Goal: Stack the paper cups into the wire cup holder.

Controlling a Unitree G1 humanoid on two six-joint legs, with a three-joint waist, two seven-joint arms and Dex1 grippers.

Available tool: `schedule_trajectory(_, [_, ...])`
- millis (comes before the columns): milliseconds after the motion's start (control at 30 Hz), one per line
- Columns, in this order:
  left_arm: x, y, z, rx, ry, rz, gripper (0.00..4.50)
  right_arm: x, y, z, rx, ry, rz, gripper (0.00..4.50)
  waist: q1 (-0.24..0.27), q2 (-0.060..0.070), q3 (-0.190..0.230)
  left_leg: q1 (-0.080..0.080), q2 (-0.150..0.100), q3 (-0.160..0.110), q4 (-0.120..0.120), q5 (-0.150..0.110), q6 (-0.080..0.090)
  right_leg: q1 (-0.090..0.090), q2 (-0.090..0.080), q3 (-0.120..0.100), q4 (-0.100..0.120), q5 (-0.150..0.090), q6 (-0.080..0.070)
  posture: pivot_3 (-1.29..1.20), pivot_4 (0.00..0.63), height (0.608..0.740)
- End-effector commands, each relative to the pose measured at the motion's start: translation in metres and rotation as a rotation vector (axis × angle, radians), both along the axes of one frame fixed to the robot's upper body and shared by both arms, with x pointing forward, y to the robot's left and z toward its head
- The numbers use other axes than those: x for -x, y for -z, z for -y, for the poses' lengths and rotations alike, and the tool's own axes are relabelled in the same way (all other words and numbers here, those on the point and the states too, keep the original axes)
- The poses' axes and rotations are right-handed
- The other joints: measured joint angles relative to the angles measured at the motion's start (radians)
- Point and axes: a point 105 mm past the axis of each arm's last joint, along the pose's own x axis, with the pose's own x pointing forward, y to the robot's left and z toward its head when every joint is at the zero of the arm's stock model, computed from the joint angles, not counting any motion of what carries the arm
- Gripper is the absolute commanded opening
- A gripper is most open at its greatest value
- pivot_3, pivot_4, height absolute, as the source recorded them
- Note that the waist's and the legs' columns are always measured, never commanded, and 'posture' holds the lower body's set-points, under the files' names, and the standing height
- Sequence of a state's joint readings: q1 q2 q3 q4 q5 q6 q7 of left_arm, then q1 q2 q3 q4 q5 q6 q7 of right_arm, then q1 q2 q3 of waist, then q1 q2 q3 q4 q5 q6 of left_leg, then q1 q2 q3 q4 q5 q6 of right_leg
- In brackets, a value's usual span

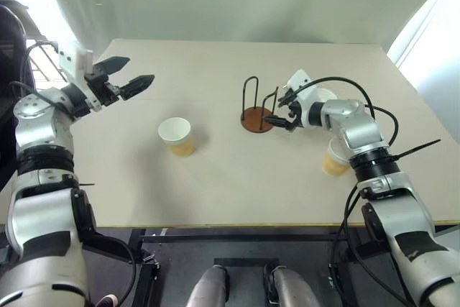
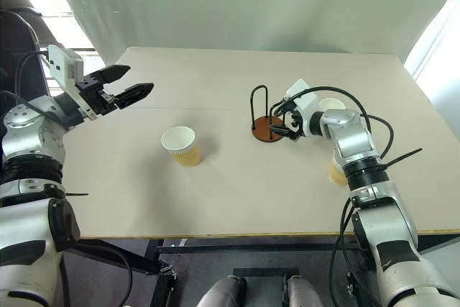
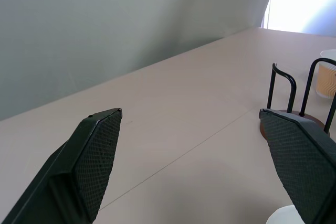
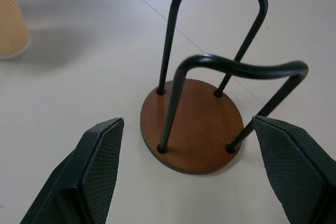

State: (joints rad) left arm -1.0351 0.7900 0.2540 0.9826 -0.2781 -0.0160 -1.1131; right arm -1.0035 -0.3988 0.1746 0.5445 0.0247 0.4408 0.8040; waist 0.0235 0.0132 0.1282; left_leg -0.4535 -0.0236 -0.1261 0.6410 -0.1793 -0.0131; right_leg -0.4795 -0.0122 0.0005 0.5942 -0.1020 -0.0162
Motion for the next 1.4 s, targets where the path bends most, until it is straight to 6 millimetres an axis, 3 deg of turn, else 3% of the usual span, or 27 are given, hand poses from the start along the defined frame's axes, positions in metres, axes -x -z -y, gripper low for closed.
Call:
schedule_trajectory(33, [0.005,-0.016,-0.004,-0.011,-0.007,0.06,4.5,-0.007,-0.015,-0.008,0.014,0.005,0.073,4.0,-0.001,0.0,0.0,0.0,0.0,0.0,0.0,0.0,0.0,0.0,0.0,0.0,0.0,0.0,0.0,0.0,0.15,0.74])
schedule_trajectory(467, [0.005,-0.017,-0.006,-0.014,-0.012,0.063,4.5,-0.021,-0.02,-0.029,0.009,0.008,0.121,4.0,0.0,0.0,0.0,-0.001,0.0,0.0,0.0,-0.001,-0.002,-0.001,0.0,0.0,0.0,0.001,-0.001,0.0,0.15,0.74])
schedule_trajectory(1300, [0.005,-0.017,-0.006,-0.02,-0.012,0.061,4.5,-0.015,0.004,-0.048,0.007,-0.018,0.075,4.0,-0.002,0.0,0.0,0.0,0.0,0.0,0.0,-0.003,-0.006,-0.001,0.0,0.0,0.001,0.001,-0.002,0.0,0.15,0.74])
schedule_trajectory(1400, [0.006,-0.017,-0.006,-0.022,-0.013,0.061,4.5,-0.014,0.006,-0.052,0.002,-0.022,0.066,3.4,-0.003,0.0,0.0,0.0,0.0,0.0,0.0,-0.003,-0.006,-0.001,0.0,0.0,0.001,0.001,-0.002,0.0,0.15,0.74])
